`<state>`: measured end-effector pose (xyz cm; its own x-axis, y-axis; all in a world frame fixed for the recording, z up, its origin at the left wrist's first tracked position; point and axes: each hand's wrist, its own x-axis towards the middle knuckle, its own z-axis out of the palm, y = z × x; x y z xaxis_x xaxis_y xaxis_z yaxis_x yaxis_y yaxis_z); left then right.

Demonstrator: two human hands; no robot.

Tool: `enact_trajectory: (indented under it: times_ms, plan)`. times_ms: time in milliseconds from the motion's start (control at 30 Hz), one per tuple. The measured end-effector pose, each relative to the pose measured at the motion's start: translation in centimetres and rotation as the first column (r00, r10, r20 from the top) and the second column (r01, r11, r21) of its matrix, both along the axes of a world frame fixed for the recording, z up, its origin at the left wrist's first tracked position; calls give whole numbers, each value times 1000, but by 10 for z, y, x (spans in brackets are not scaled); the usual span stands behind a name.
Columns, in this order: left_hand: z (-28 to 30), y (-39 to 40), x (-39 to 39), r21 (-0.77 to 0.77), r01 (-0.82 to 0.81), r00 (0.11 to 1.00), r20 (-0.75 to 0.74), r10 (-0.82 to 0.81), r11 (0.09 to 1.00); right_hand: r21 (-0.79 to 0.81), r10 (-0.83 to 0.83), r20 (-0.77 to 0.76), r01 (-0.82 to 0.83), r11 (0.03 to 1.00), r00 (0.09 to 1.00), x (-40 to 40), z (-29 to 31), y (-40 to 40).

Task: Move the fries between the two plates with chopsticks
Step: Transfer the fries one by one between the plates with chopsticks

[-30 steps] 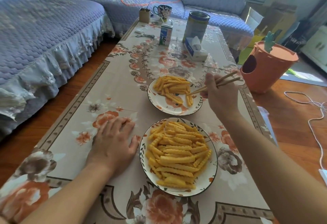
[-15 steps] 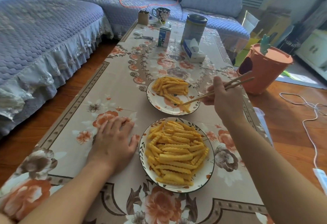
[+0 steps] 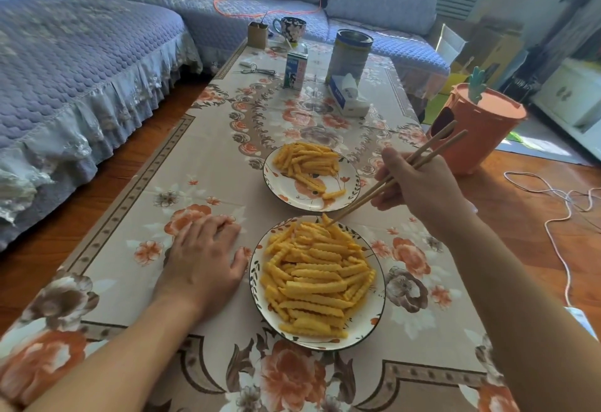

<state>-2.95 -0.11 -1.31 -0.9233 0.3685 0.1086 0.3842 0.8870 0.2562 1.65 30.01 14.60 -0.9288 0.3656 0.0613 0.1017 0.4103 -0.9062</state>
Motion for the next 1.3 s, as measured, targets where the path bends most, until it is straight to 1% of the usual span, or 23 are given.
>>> enact_trajectory:
  times_ms: [167,267,333,400,467,533,600,700,800,900,967,1133,1300]
  plan:
    - [-1,-1,-1,-7,4,1000,4,-4,1000,-66,-37,-1,37,997,999,1,-3,10]
    - [-1,-1,0,1,6,1000,-9,-6,1000,-115,-111,-64,103,988,992,-2,-2,20]
    - [0,0,0,5,6,1000,-20,-6,1000,-96,-169,-115,159,983,979,-9,-5,27]
    - [0,0,0,7,4,1000,-24,-4,1000,-40,-182,-127,178,983,975,-18,-12,31]
    - [0,0,-1,1,3,1000,-21,-3,1000,26,-156,-98,160,987,983,-28,-21,31]
    - [-1,0,-1,1,4,1000,-18,-4,1000,58,-127,-52,130,990,991,-36,-30,29]
    - [0,0,-1,5,1,1000,-12,-1,1000,76,-111,-20,112,991,994,-40,-35,25]
    - [-1,0,-1,10,3,1000,-14,-3,1000,75,-118,-13,119,990,993,-41,-35,19]
    - [0,-1,-1,7,-1,1000,-14,1,1000,72,-155,-81,161,984,985,-33,-32,14]
    - [1,0,-1,3,2,1000,-10,-2,1000,-51,-198,-182,192,980,963,-13,-26,16]
    - [1,0,0,-2,1,1000,-6,-1,1000,-140,-202,-214,174,975,956,7,-19,16]
    - [4,0,1,3,-6,1000,1,6,1000,-297,-195,-177,136,945,965,61,-23,8]
    - [4,1,2,-9,-12,1000,-13,12,1000,-371,-199,-155,129,920,968,77,-37,3]
